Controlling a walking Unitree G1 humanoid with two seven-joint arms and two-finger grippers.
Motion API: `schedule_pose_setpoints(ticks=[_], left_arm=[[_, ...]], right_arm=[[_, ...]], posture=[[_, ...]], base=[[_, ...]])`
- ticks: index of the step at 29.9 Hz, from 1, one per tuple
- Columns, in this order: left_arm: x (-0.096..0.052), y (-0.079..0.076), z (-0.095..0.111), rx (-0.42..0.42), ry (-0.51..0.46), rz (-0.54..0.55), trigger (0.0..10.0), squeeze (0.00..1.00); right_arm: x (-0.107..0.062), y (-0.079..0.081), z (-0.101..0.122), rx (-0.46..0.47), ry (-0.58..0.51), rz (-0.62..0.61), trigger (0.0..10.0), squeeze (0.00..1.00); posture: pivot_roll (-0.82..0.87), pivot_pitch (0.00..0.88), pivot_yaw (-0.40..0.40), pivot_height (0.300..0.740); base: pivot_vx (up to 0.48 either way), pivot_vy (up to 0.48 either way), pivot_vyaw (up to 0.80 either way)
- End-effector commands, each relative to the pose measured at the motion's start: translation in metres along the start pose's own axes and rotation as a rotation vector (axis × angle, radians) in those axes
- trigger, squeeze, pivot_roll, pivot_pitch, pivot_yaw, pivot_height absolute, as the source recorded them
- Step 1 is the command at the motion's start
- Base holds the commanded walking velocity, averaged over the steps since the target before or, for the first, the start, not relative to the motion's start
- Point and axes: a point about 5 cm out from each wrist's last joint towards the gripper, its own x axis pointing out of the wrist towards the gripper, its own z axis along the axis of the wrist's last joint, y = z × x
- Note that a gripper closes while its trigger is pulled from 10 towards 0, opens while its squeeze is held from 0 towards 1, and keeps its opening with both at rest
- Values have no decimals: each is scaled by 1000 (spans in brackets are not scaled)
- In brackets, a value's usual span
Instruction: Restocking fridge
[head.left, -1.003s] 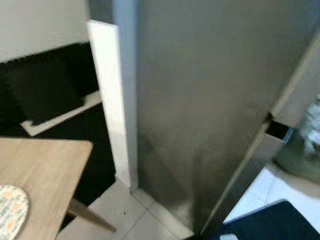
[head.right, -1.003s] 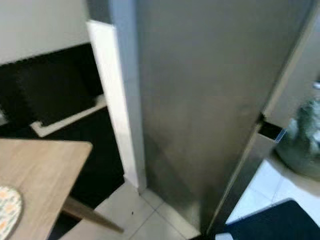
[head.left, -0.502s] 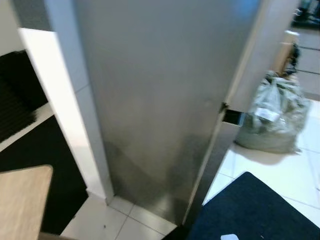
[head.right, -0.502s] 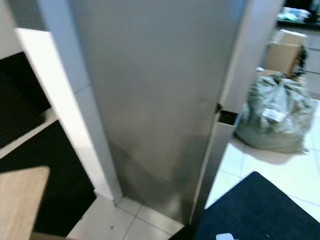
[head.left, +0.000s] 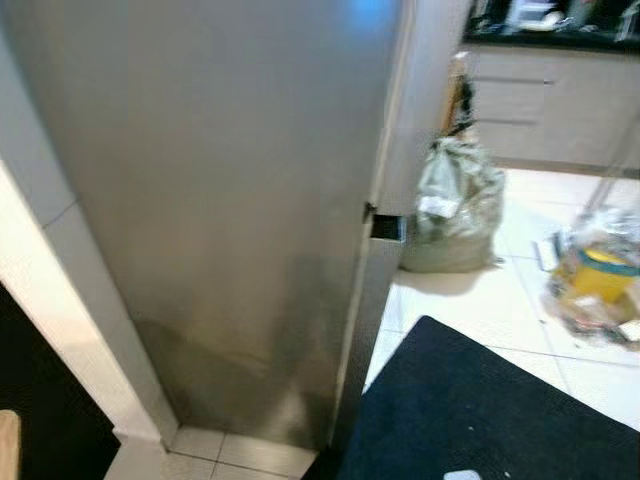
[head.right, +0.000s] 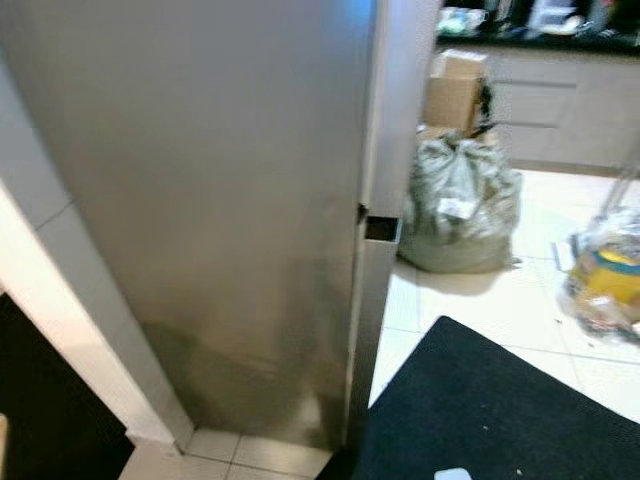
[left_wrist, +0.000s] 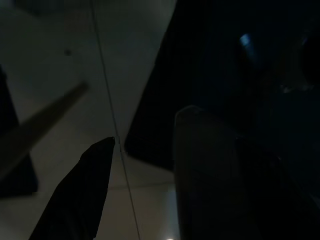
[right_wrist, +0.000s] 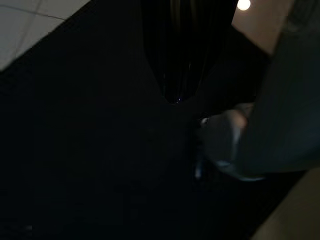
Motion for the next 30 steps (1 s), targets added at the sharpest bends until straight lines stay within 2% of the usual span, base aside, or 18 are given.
schedule_pose_setpoints(ticks=[1,30], left_arm=[[-2,-3,-14,-6,52,-12,10000,0],[-2,-2,-12,-15,41,-8,10000,0]], right_arm=[[1,6,-4,6,12,14,10000,0],[1,6,-2,-2,3,3,10000,0]], posture=[[-29,13,7,740],[-26,9,7,740]], base=[[0,0,-763],[0,0,-763]])
